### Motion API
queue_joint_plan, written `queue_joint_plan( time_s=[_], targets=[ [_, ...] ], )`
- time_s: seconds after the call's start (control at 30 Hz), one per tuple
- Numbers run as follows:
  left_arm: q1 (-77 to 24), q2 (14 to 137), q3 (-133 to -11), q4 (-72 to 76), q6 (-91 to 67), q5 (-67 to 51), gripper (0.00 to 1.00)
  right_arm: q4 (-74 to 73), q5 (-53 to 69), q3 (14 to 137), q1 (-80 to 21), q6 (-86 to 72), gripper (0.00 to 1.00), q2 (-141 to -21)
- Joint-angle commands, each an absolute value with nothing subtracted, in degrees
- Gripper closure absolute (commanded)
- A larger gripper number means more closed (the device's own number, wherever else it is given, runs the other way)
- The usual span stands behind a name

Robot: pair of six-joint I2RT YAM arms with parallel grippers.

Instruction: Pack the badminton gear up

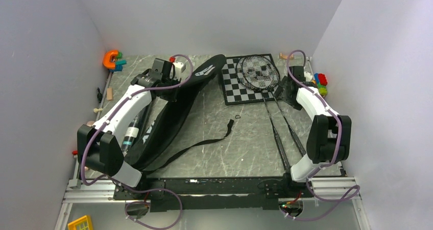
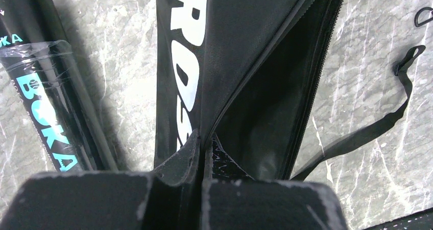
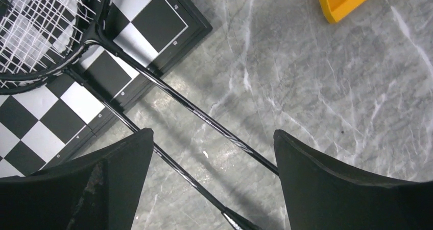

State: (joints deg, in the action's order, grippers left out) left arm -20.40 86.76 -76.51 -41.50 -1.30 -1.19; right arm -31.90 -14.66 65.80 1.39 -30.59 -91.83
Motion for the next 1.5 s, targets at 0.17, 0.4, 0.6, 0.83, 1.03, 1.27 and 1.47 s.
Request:
queue_joint_plan(
  time_s=[0.17, 0.4, 0.6, 0.83, 1.03, 1.27, 1.47],
  targets=[
    [-20.5, 82.8, -76.2, -40.2, -2.1, -0.3, 1.0, -24.0, -10.2, 68.8, 0.9, -25.3, 0.16, -101.7],
    [-20.6, 82.8, -76.9, -40.8, -2.2, -0.4, 1.0, -24.0, -11.6, 71.8, 0.2, -23.3, 0.2, -108.6],
    [-20.5, 82.6, -76.2, -40.2, -2.1, -0.2, 1.0, -23.0, -13.5, 70.9, -3.1, -22.9, 0.35, -109.2],
    [-20.6, 82.0, -75.9, -40.1, -2.2, -0.2, 1.0, -19.8, -19.7, 68.9, -8.9, -19.3, 0.47, -105.2],
    [-20.6, 81.1, -75.3, -39.8, -2.1, -0.2, 1.0, -18.8, -25.6, 69.0, -13.3, -16.4, 0.66, -104.2],
    [-20.6, 79.9, -74.4, -39.4, -2.1, -0.2, 1.0, -18.3, -25.8, 69.1, -14.2, -16.4, 0.99, -104.6],
    [-20.6, 79.2, -74.2, -39.3, -2.1, -0.2, 1.0, -18.2, -26.6, 69.3, -16.3, -15.7, 1.0, -103.3]
  ],
)
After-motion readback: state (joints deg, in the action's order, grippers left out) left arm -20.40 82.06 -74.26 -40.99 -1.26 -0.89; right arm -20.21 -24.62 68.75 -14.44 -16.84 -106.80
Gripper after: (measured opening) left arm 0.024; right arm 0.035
